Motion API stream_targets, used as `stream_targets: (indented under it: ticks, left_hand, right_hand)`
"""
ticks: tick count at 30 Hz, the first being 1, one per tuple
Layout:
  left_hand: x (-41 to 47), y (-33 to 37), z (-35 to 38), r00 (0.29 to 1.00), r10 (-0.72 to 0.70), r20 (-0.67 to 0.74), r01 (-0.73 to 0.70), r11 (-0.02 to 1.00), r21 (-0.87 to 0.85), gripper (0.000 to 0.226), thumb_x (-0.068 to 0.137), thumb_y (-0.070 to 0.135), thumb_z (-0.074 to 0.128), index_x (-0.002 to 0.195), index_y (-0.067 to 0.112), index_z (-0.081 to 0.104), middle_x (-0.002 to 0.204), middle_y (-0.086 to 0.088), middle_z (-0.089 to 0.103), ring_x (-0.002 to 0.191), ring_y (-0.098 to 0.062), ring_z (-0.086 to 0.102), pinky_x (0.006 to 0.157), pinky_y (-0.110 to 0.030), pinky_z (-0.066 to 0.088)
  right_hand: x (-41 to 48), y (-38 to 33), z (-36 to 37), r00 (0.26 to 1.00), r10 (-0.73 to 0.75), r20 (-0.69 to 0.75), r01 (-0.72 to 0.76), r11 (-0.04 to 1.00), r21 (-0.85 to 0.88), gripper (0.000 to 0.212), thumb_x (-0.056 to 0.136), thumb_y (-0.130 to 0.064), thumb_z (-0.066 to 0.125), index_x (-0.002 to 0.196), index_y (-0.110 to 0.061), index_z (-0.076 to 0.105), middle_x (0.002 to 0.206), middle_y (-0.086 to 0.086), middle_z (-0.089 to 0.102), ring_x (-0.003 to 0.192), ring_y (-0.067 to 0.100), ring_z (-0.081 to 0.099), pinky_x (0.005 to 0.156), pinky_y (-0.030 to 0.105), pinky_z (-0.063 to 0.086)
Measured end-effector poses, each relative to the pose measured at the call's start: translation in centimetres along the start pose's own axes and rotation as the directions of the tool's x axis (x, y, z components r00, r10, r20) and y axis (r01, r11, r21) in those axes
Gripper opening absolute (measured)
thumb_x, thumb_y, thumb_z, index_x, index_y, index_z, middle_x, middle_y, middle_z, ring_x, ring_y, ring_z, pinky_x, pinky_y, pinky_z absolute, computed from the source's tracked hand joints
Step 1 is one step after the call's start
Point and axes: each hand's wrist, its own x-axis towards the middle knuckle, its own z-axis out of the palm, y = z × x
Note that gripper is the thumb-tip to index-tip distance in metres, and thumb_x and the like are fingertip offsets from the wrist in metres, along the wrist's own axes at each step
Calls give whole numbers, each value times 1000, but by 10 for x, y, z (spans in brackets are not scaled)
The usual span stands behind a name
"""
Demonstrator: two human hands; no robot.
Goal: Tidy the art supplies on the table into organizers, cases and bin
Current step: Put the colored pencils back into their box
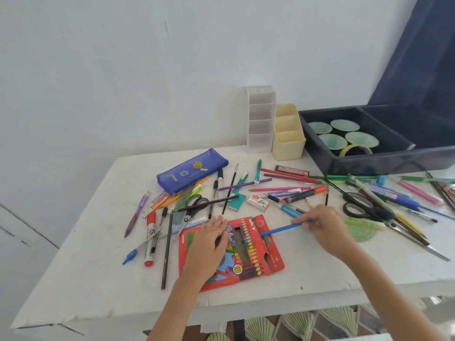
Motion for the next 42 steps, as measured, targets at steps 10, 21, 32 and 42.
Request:
stream_targets:
  ticks: [10,21,32,42]
  left_hand:
    - [0,-1,-2,997,34,70,-39,996,82,45,102,32,31,146,27,23,154,11,15,143,-3,3,112,-19,1]
    - [-1,-3,0,996,35,87,-48,988,149,46,102,33,27,148,27,18,155,11,12,143,-4,0,113,-19,-3]
    - [-4,-5,0,996,50,78,-55,996,74,45,103,29,29,147,25,21,154,11,11,143,-4,-2,112,-17,-7]
    - [-41,-11,-55,815,-277,-509,84,925,-370,25,95,16,49,113,21,66,104,17,61,104,-4,58,87,-37,53]
  right_hand:
    - [11,-60,64,987,-151,50,153,987,-42,11,87,-20,64,95,-17,71,98,-5,52,95,8,46,82,17,37]
    - [21,-49,56,986,-137,96,121,980,159,16,83,-7,67,85,-23,63,79,-8,62,75,3,56,62,8,41]
    - [35,-66,52,944,-198,263,177,979,101,28,87,5,53,89,-23,59,85,-2,64,79,6,60,66,14,49]
    - [60,-163,100,785,-591,183,586,805,89,22,92,-3,50,99,-10,70,91,-4,60,67,-3,46,65,6,36]
